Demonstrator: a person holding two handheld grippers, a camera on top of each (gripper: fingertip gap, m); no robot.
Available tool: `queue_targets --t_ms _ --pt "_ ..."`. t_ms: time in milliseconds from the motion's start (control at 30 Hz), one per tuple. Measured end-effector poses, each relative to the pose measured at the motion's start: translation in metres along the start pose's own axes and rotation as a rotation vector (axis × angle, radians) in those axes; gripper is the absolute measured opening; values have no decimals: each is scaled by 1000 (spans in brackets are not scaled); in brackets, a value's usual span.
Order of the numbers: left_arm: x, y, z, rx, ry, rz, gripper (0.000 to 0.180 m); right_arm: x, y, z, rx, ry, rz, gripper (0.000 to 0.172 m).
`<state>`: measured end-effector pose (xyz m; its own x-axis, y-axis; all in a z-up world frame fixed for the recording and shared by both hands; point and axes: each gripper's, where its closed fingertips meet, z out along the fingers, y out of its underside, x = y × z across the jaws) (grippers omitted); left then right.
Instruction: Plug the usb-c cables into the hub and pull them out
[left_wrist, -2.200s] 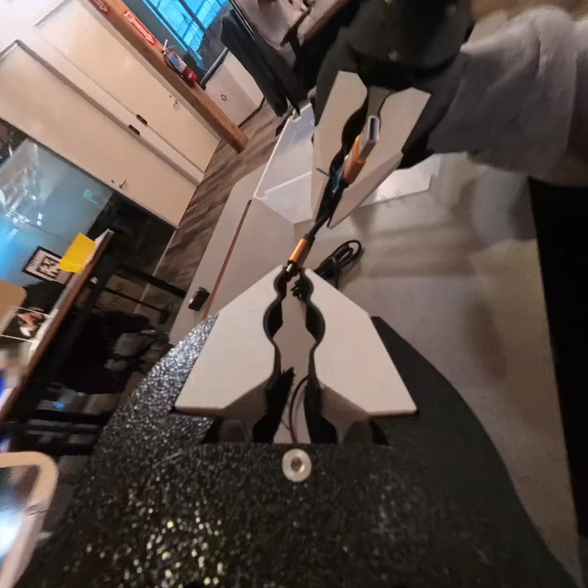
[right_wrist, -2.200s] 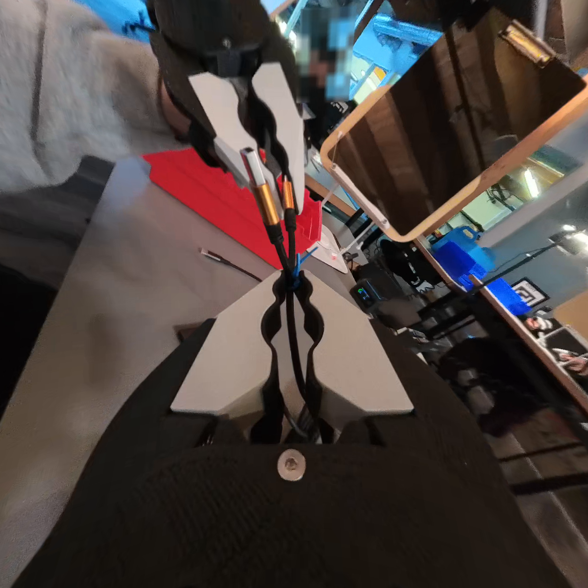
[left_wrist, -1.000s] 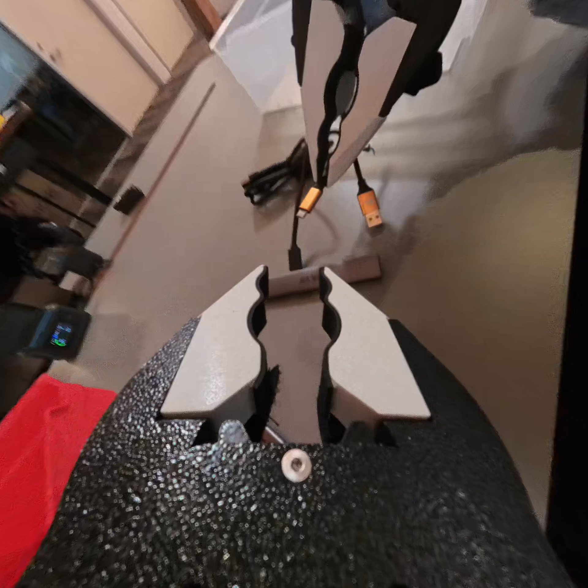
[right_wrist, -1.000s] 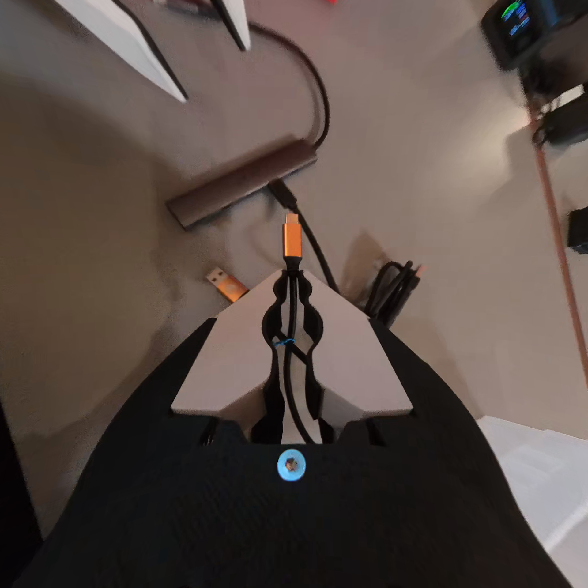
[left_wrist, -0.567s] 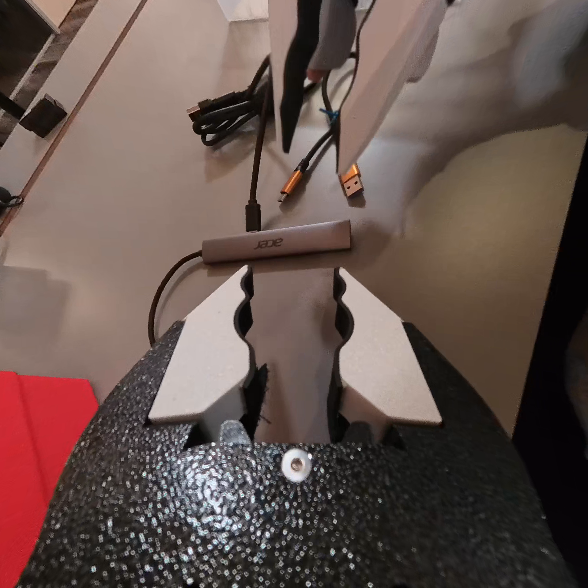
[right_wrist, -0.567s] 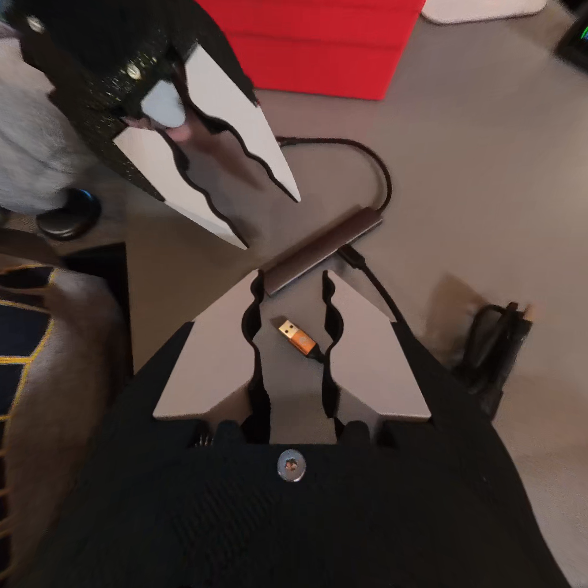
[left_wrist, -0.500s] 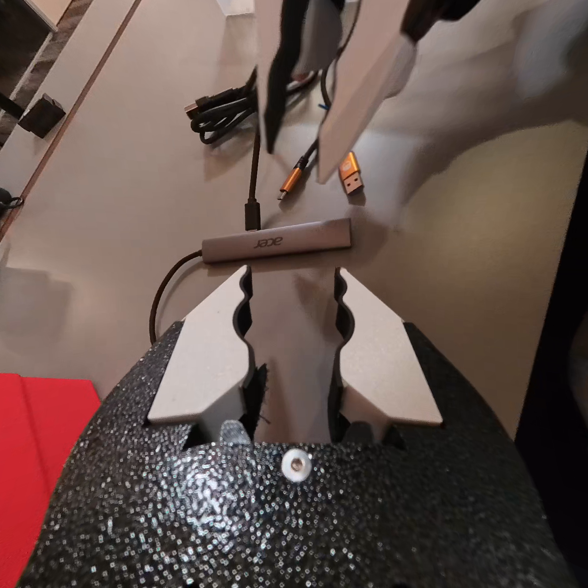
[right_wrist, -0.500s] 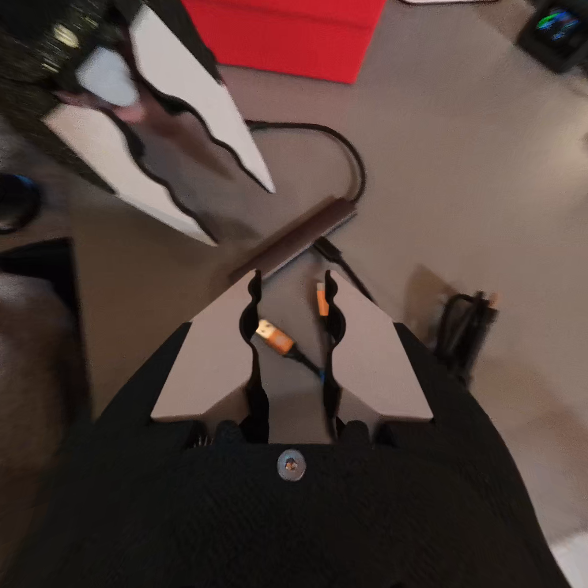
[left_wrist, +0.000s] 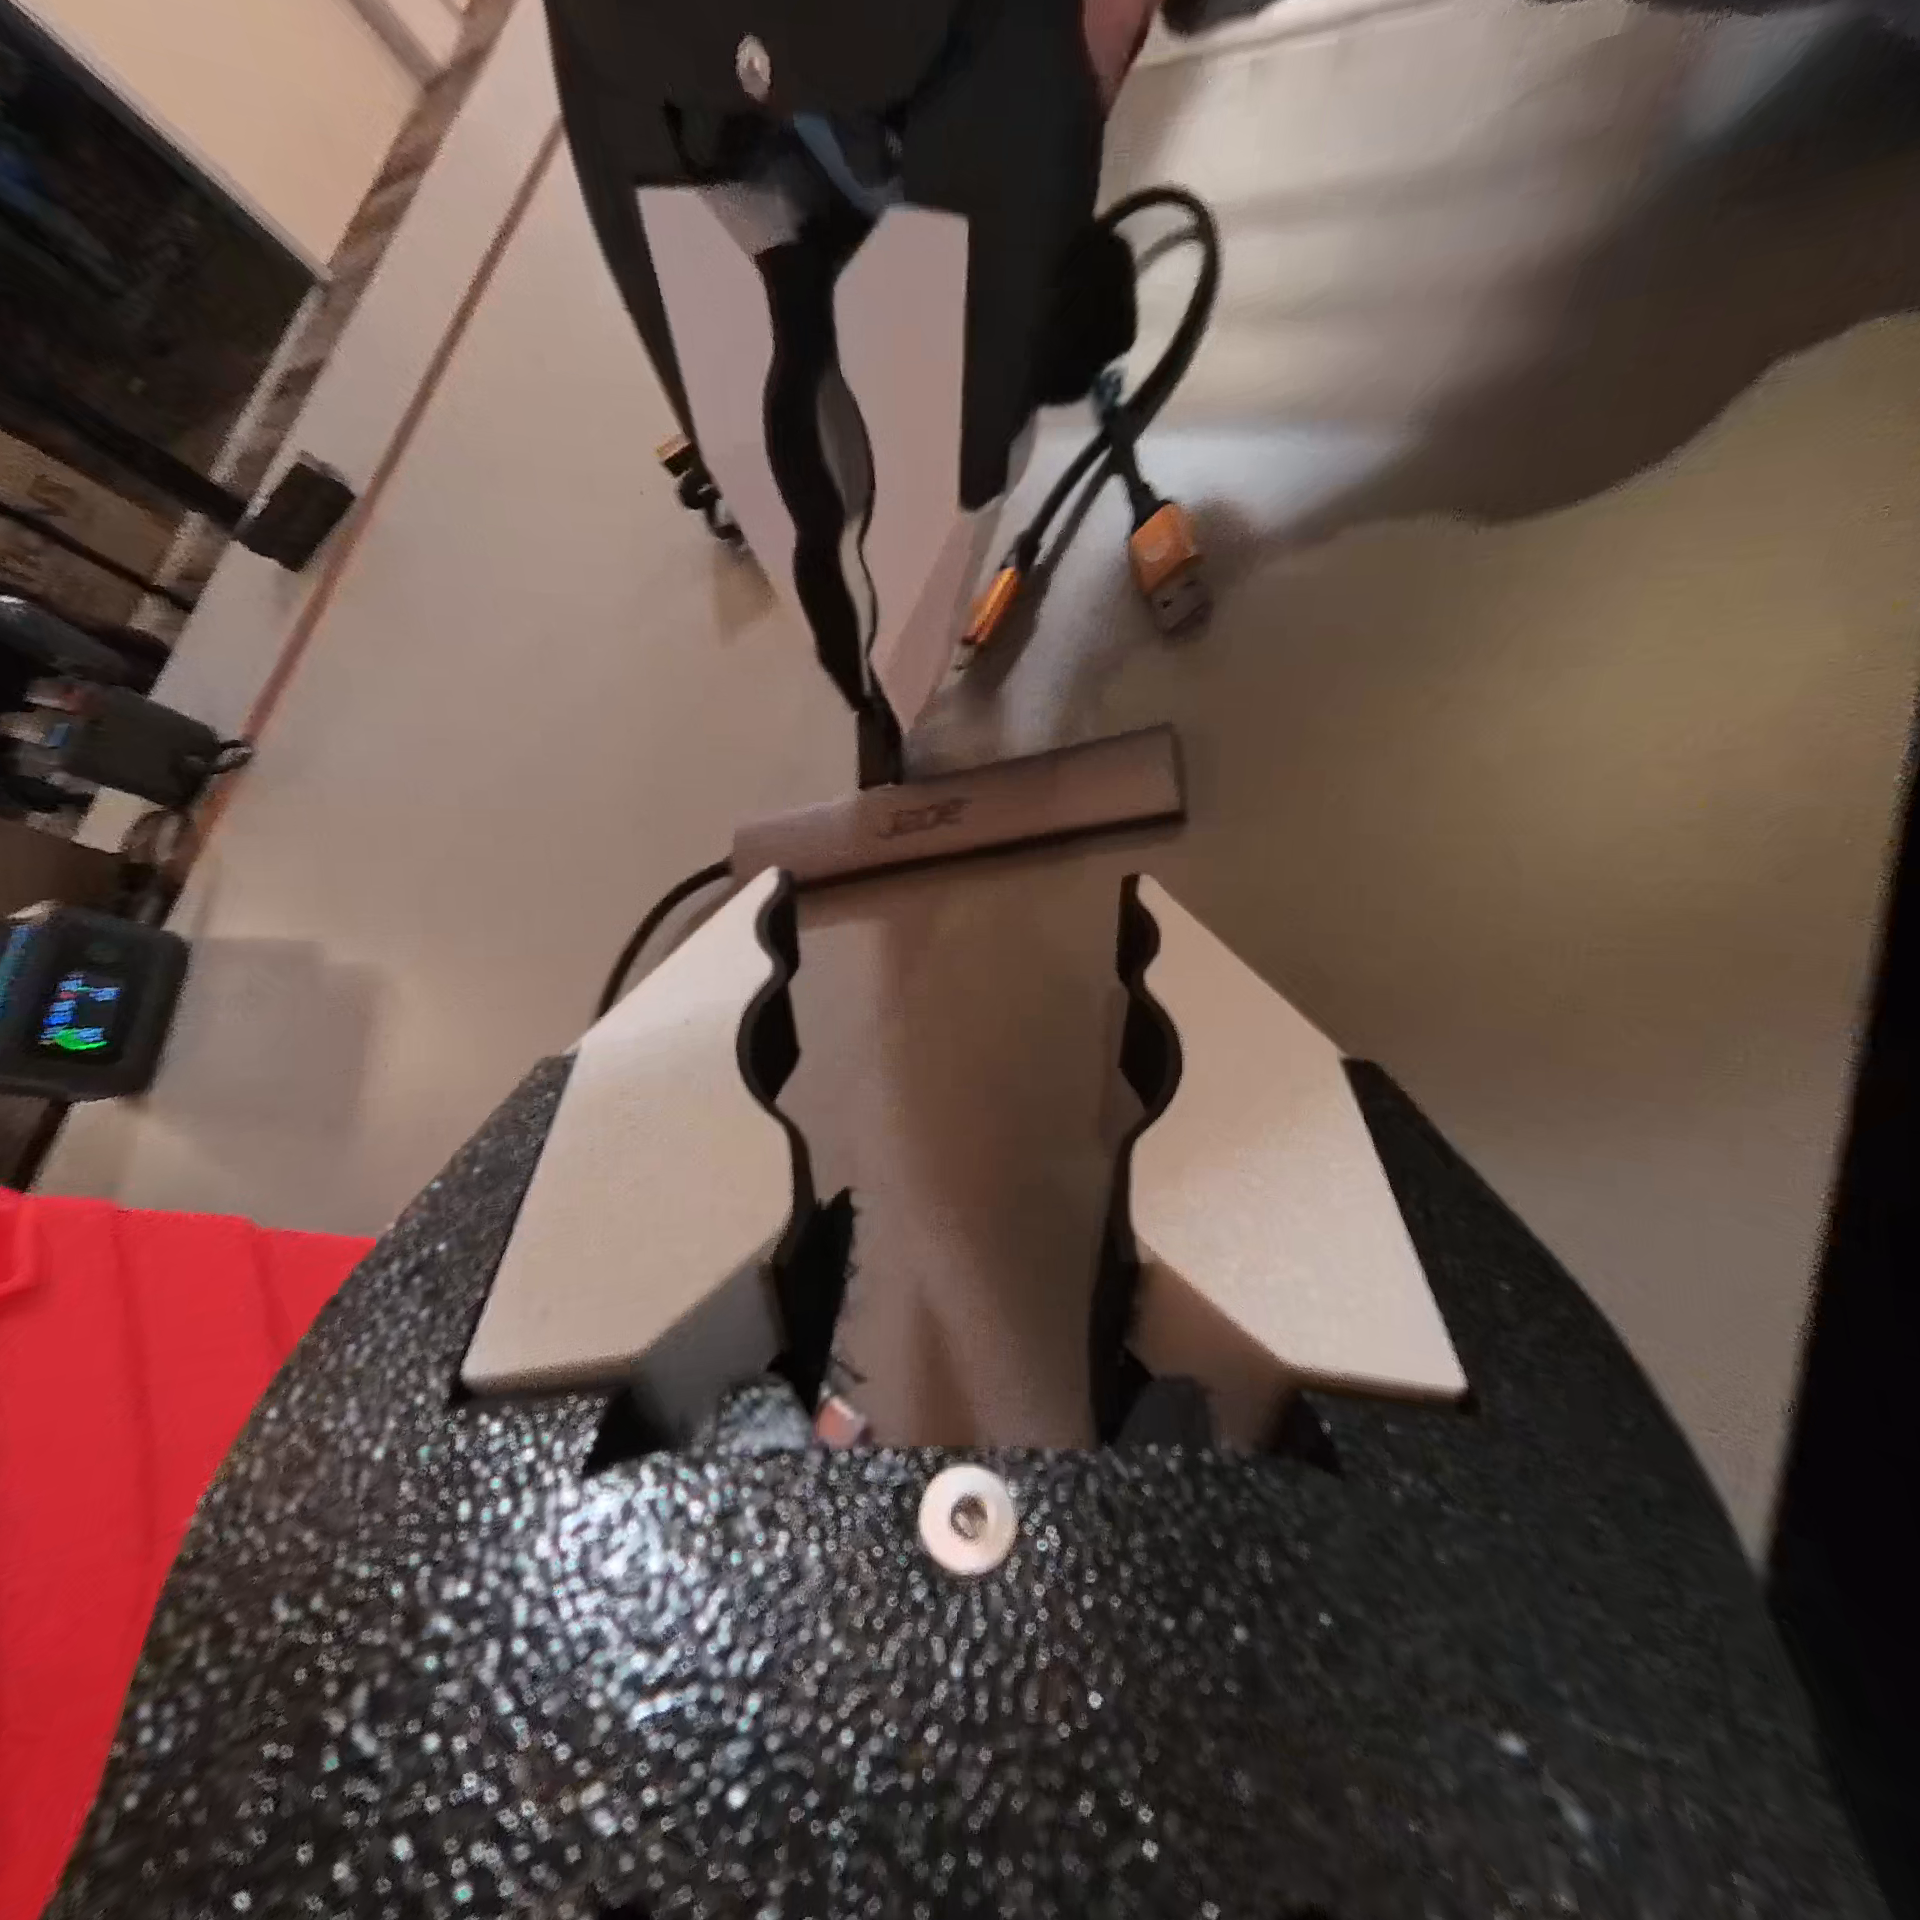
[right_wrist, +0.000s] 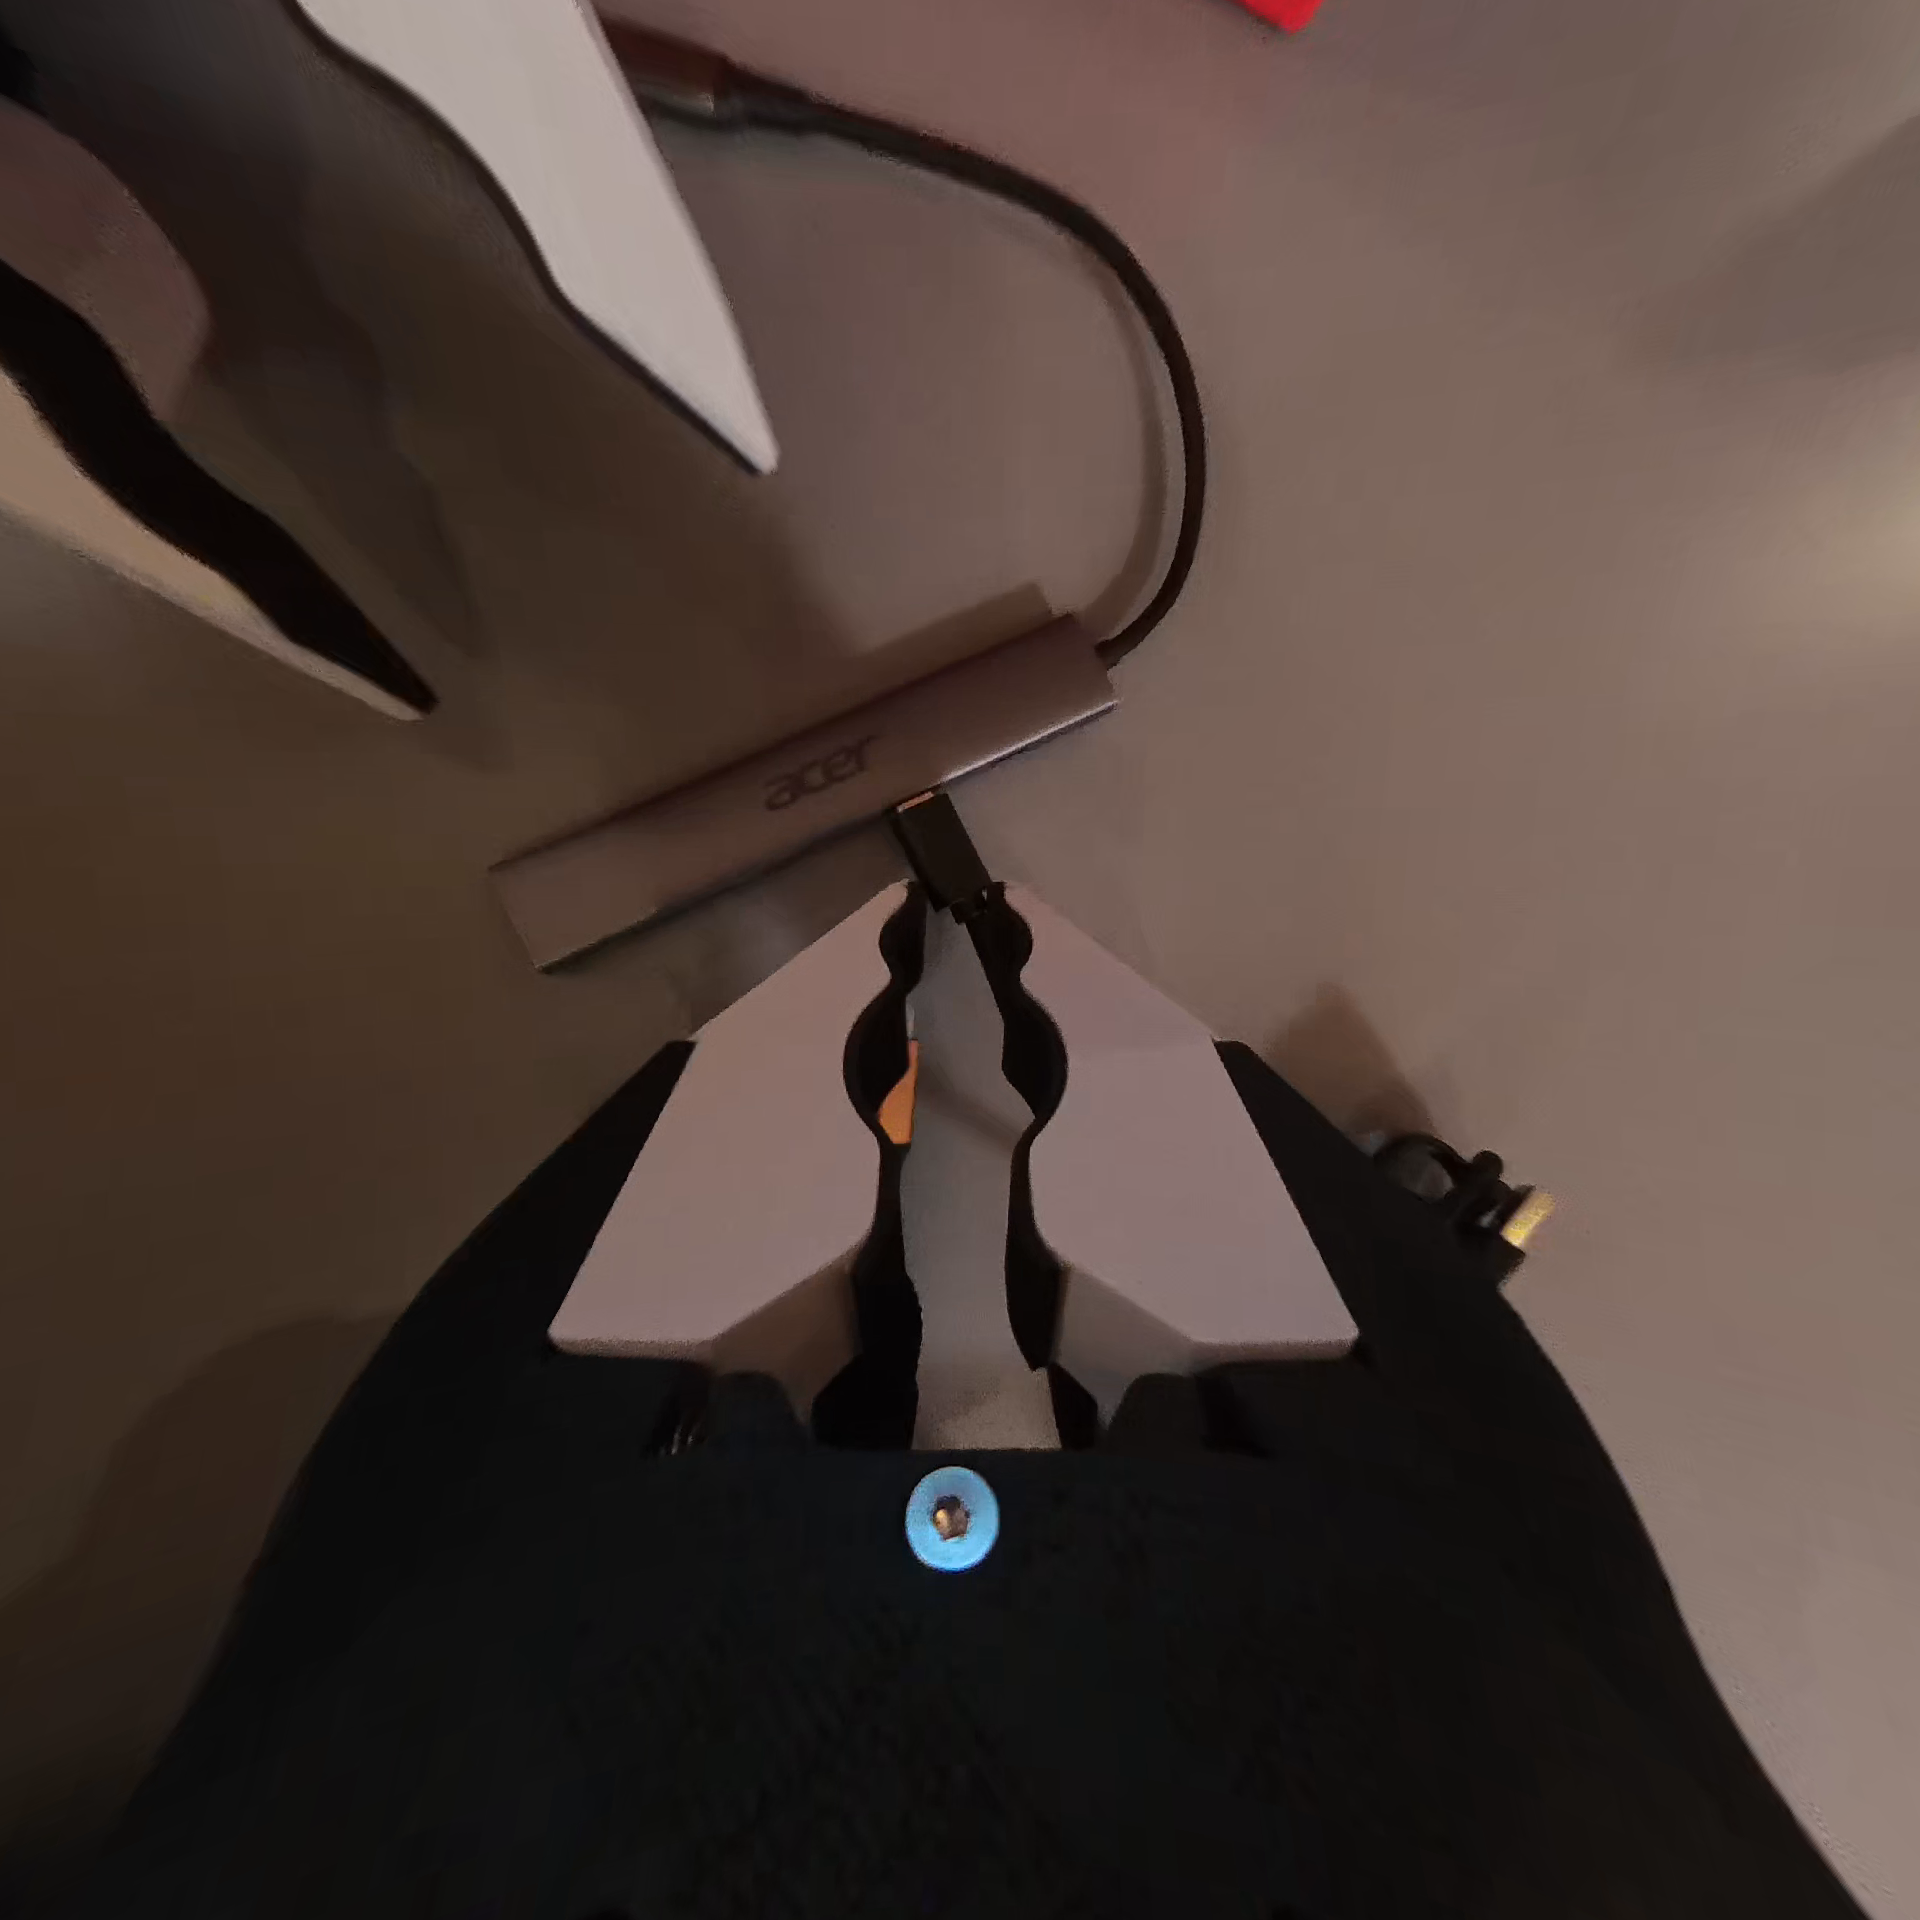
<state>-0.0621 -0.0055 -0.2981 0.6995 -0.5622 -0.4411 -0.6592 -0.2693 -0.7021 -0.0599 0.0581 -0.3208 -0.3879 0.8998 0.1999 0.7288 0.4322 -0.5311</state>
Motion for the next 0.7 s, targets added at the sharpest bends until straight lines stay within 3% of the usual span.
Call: queue_targets --t_ms 233,367,433,533,600,700 --pt "-21 1 3 -30 -239 405 61 6 -15 -14 177 -116 217 6" --pt "-17 2 17 -57 -269 596 57 6 -29 -25 297 -190 308 0" --pt "-18 7 24 -95 -279 638 48 10 -28 -26 309 -179 320 0" --pt "-20 8 21 -85 -271 616 50 13 -19 -25 271 -90 225 2" --pt "-20 6 17 -50 -262 568 49 5 -20 -19 252 -77 97 28" --pt "-17 9 16 -39 -225 539 50 2 -6 3 79 -79 -1 39"
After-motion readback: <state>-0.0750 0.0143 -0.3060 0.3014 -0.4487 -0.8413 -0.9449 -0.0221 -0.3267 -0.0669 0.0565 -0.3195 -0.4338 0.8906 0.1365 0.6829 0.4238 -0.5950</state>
